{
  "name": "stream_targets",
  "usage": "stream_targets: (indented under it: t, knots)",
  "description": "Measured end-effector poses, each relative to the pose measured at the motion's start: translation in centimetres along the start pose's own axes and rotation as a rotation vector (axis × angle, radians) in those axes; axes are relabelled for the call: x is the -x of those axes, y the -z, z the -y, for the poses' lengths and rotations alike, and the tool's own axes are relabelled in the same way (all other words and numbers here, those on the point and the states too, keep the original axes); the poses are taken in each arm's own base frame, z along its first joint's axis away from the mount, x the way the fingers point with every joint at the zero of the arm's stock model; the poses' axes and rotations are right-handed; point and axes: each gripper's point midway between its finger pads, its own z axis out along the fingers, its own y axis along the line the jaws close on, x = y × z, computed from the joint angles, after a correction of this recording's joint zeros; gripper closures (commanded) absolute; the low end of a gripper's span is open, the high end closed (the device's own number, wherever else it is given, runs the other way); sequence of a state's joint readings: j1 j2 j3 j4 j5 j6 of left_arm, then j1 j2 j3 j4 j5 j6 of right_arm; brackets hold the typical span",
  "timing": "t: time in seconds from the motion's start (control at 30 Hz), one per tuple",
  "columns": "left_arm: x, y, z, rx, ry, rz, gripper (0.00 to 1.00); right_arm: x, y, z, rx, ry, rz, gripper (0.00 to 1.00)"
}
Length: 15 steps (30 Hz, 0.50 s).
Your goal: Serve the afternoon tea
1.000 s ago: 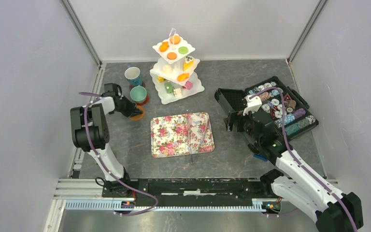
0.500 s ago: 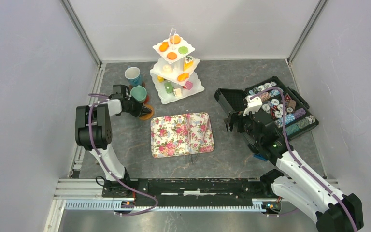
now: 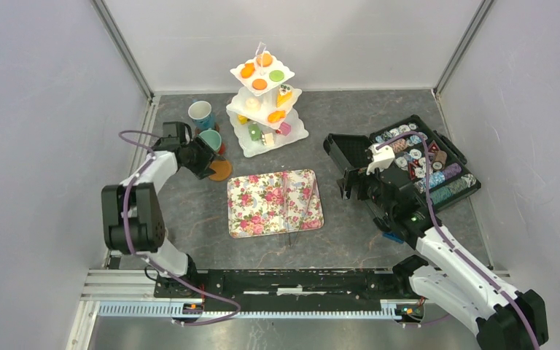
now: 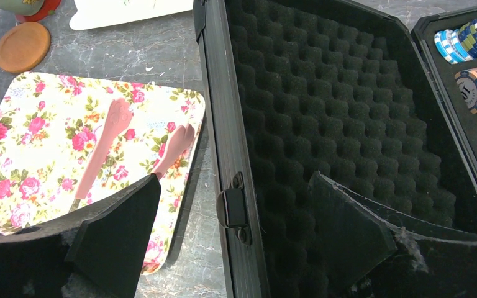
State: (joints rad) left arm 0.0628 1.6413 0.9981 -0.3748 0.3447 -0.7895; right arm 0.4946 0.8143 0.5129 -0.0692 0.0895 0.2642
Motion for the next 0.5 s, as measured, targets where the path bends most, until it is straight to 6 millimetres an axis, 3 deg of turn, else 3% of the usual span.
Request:
stream_targets:
  t: [0.1, 0.2, 0.23, 0.37, 0.5]
  knots:
    - [1.3, 3.4, 1.3, 0.004, -0.054, 0.094, 0.28, -0.1, -0.1, -0.1, 0.004, 0.000, -0.005, 0.02]
    - [2.4, 7.1, 1.5, 0.050, -0.073, 0.212, 0.02, -0.2, -0.3, -0.2, 0.009, 0.000, -0.009, 0.02]
    - [2.8, 8.4, 1.0, 0.085, -0.069, 0.259, 0.00, -0.3, -0.4, -0.2, 0.012, 0.000, -0.011, 0.02]
    - [2.7, 13.1, -3.3, 0.248, 0.030, 0.410, 0.00, -0.6, -0.6, -0.5, 0.025, 0.000, -0.025, 0.02]
    - [1.7, 16.7, -9.7, 0.391, 0.196, 0.526, 0.00, -0.8, -0.8, -0.6, 0.032, 0.001, -0.032, 0.02]
